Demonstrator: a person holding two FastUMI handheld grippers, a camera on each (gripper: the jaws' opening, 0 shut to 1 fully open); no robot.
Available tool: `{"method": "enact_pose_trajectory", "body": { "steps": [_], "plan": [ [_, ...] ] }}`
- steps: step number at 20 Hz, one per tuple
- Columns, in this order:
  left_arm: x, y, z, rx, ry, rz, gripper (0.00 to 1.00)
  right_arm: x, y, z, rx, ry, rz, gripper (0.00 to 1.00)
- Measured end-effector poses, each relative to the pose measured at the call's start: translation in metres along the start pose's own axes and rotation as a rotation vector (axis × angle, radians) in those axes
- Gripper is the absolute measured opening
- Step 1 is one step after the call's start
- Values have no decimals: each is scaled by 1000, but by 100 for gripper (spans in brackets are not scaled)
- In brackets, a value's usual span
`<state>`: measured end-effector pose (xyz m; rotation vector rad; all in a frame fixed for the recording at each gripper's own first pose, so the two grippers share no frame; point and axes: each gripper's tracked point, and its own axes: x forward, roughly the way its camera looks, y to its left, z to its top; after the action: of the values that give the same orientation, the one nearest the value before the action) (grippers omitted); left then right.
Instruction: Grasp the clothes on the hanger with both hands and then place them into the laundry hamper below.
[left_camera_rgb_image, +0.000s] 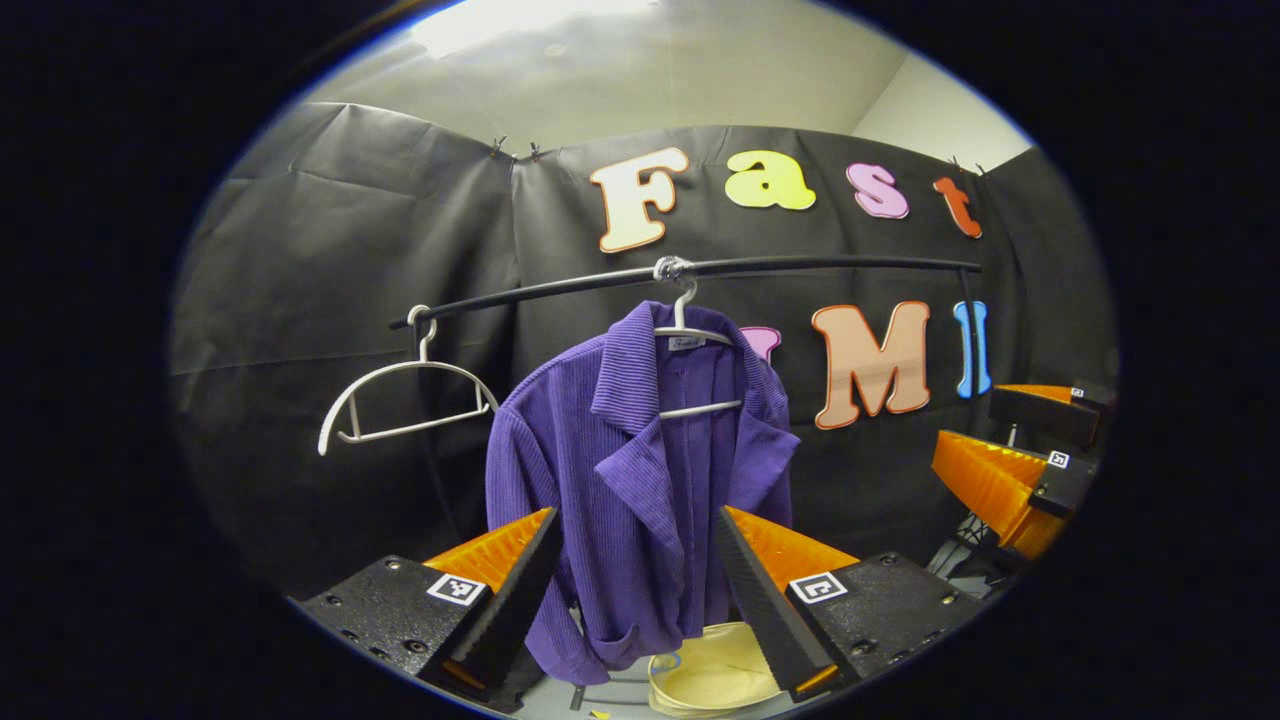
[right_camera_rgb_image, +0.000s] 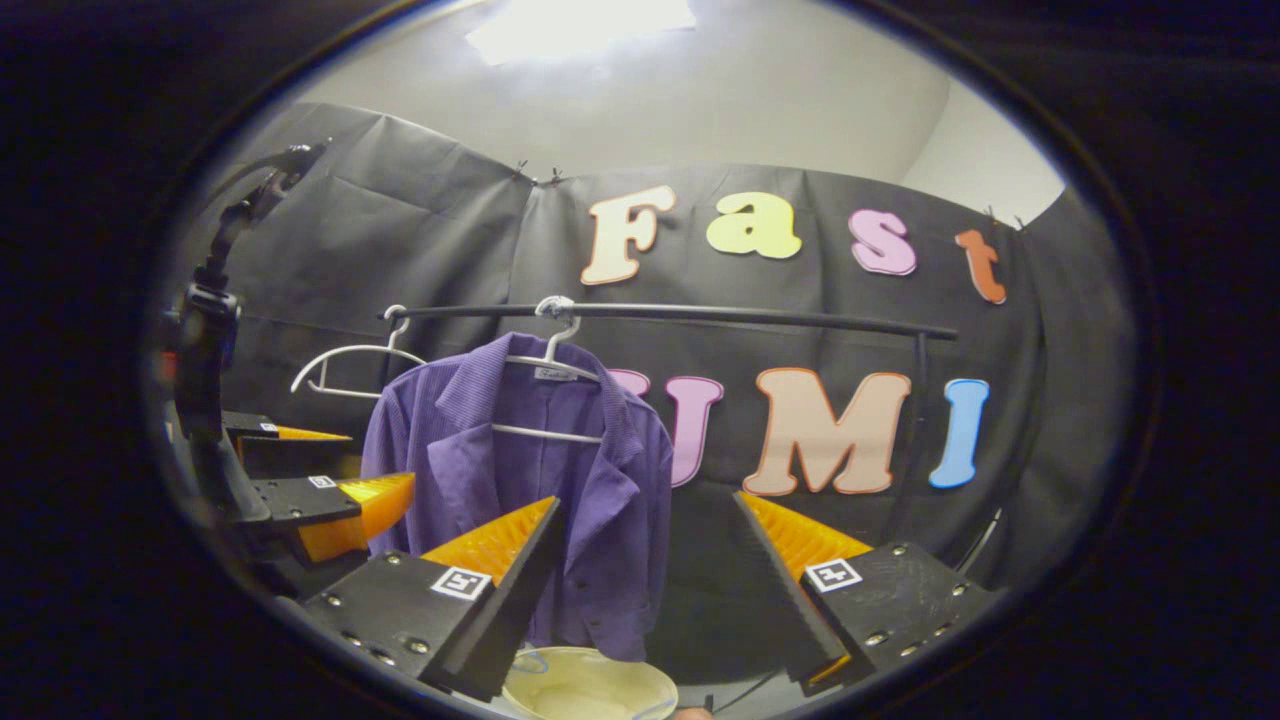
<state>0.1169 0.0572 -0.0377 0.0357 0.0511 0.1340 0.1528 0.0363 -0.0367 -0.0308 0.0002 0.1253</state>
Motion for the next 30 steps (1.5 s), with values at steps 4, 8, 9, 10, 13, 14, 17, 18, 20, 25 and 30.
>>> {"method": "enact_pose_trajectory", "body": {
  "steps": [4,8,9,10,13,14,17,18,20,25,30],
  "plan": [
    [50,-2,-20,-12,51,108,95,70,2,0,-3,-36,117,94],
    [85,2,-43,-40,111,208,97,123,2,-6,-11,-51,211,98],
    [91,3,-48,-47,119,229,97,134,2,-8,-11,-51,228,98],
    [96,4,-51,-53,125,247,96,143,4,-12,-8,-50,245,98],
    [108,8,-58,-54,141,296,90,165,9,-21,10,-38,295,99],
    [112,8,-59,-53,144,299,82,171,12,-24,15,-34,310,99],
    [119,5,-63,-59,154,283,60,181,19,-31,34,-27,346,99],
    [121,4,-62,-61,157,276,51,183,23,-32,42,-28,357,98],
    [122,3,-62,-56,162,276,33,187,29,-35,53,-22,372,100],
    [114,5,-60,-34,176,278,6,195,41,-47,72,5,391,100],
    [102,7,-41,-34,146,279,0,202,40,-63,91,45,372,100]
  ]
}}
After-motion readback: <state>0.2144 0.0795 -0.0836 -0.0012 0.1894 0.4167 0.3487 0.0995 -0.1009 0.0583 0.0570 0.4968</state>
